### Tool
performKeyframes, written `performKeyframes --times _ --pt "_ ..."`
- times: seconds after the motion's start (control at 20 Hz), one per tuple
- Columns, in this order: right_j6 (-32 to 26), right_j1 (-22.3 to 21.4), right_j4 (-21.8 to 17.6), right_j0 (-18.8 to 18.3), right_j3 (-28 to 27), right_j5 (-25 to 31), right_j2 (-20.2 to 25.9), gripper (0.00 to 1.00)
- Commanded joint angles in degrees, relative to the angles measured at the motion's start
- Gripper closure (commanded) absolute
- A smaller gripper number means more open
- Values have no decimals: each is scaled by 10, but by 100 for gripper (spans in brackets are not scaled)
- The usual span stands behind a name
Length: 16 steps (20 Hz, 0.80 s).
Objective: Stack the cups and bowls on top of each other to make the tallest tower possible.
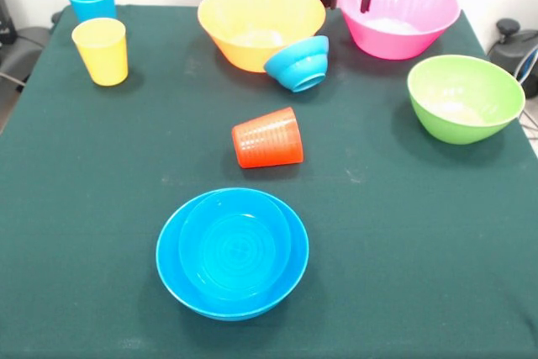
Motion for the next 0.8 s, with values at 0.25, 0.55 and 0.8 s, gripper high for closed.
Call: performKeyframes --times 0.25,0.55,0.8 --pt "77 21 -9 -11 -4 -14 28 0" --pt "46 -3 -21 -34 -13 33 23 0" --pt "41 -4 -29 -42 -10 33 24 0"
